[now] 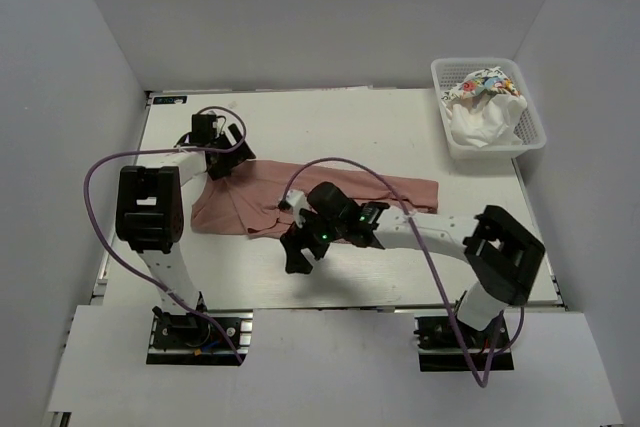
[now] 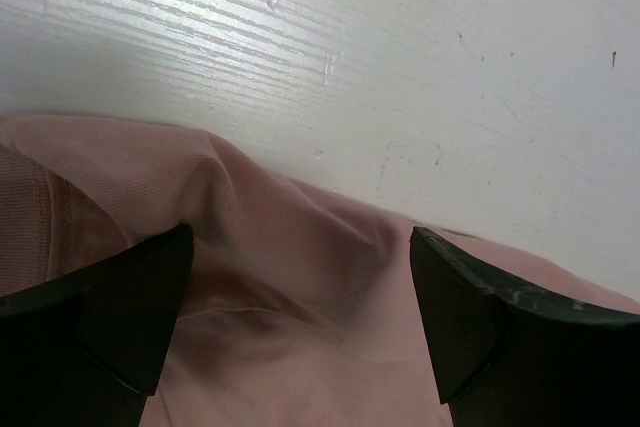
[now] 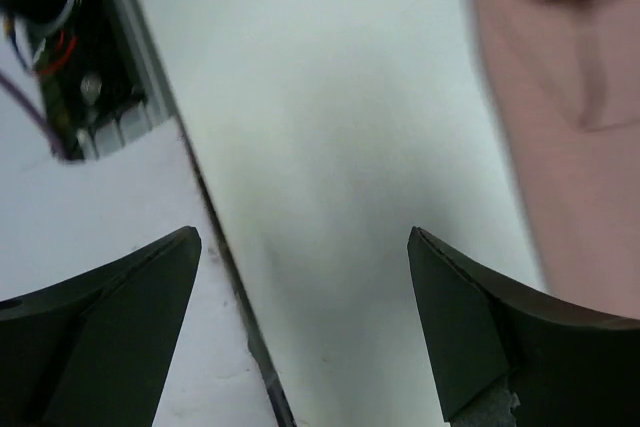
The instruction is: Fold and stack the t-shirts
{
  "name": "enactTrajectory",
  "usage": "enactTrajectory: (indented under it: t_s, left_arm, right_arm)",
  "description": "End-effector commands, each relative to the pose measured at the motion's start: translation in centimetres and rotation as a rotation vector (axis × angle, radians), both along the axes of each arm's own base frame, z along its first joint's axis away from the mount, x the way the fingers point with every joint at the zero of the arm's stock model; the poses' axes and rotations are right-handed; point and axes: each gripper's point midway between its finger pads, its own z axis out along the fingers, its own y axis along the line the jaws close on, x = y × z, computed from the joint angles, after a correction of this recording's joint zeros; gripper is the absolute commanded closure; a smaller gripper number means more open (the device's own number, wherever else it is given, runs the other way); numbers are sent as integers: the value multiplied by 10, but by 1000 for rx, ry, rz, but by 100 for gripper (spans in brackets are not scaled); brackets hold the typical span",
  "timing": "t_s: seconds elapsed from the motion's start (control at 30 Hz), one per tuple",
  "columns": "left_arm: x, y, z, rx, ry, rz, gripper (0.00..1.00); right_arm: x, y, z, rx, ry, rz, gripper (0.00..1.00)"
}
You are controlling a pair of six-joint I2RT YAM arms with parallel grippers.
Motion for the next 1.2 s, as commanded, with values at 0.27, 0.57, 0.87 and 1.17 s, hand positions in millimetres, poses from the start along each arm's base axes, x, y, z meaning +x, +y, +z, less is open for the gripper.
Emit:
enactTrajectory:
  t_s: [0.27,0.57,0.87,1.17]
  left_arm:
    - [-35,-32,71,-28,-63,-96,0]
    - [-112,-65,-13,-41,130,-162,0]
    - [-16,-69,-56,64,170,-100,0]
    - [175,-179,-49,-176,-90,-270,0]
  right_arm:
    - [163,-96,8,-181,-68,-869,10]
    - [211,-163,-52,-317,61,-1029,10]
    - [127,-156,-89,-336,241,-738,10]
    - [6,-119,-94,-477,278,-310,10]
